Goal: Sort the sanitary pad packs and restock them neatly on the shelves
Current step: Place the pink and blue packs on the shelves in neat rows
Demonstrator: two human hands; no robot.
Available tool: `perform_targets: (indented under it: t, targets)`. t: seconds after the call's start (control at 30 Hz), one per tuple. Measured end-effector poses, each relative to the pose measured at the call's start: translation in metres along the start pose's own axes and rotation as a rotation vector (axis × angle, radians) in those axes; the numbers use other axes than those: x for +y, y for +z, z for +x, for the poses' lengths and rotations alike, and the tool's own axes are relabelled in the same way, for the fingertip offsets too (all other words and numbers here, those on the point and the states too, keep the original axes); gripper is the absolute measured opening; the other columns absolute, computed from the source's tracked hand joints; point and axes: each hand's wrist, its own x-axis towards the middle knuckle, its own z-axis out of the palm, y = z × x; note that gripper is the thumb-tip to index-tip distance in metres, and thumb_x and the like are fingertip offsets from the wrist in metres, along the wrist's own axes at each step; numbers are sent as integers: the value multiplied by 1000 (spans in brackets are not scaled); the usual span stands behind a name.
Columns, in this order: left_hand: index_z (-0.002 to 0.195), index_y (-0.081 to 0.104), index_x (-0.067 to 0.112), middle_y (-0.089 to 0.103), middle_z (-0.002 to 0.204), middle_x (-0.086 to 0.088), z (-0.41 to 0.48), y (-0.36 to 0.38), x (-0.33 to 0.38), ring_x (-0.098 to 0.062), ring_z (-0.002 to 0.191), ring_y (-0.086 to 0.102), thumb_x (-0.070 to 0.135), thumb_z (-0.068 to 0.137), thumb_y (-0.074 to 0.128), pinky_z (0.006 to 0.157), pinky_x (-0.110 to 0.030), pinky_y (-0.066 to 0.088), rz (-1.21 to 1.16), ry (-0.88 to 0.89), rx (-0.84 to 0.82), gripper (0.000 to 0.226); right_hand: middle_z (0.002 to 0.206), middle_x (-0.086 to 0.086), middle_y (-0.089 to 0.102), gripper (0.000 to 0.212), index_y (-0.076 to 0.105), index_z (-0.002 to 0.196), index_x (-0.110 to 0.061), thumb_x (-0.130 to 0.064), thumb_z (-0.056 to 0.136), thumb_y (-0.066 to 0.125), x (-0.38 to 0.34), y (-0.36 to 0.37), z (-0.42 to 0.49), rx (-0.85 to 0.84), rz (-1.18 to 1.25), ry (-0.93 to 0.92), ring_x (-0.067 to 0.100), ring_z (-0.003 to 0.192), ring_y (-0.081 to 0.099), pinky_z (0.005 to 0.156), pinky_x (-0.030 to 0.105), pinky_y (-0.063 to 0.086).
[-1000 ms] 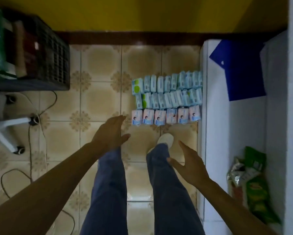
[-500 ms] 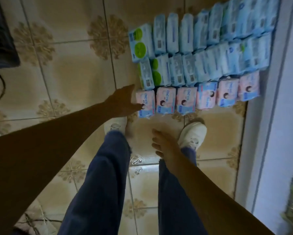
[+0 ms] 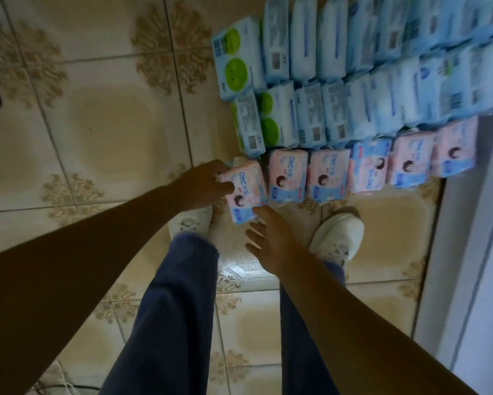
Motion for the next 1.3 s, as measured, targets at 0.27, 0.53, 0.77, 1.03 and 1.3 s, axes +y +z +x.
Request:
perform_targets:
  t: [0.27, 0.53, 0.77, 1.03, 1.3]
  targets:
    - [105, 43, 16, 57, 94, 1, -142, -35, 73, -7, 76, 51, 23, 90, 65, 58, -14, 39, -323, -9, 64, 28, 109, 12, 64, 15, 56, 82, -24, -34, 90, 63, -51, -4, -169, 238, -122, -333, 28, 104, 62, 91, 44, 49]
    - [119, 64, 9, 71, 105, -13, -289, -78, 181, -17, 87, 64, 33, 90, 64, 67, -17, 43, -521, 280, 187, 37, 119, 6, 61, 75, 42, 137, -13, -24, 75, 82, -82, -11, -368, 367, -176, -811, 16, 98, 64, 68, 19, 53]
    - [111, 55, 14, 67, 102, 2, -439, -107, 237, -17, 91, 68, 56, 75, 71, 67, -25, 54, -645, 493, 192, 57, 87, 5, 66, 26, 57, 87, -16, -33, 81, 75, -25, 8, -527, 541, -44, -1107, 17, 79, 68, 67, 32, 58]
    - [136, 44, 29, 63, 123, 13, -610, -127, 309, -4, 113, 61, 28, 57, 92, 86, -26, 55, -401, 1176, -25, 92, 79, -17, 69, 12, 53, 96, -19, -28, 92, 59, 51, -3, -709, 491, 435, -1419, -4, 74, 67, 57, 12, 49]
    - [122, 55, 35, 68, 114, 13, -737, -66, 368, -8, 107, 65, 58, 48, 87, 84, -42, 57, -217, 1387, -114, 84, 117, -7, 64, 59, 57, 120, -27, -61, 72, 62, 147, -73, -795, 868, 465, -1702, 12, 111, 59, 92, 34, 49]
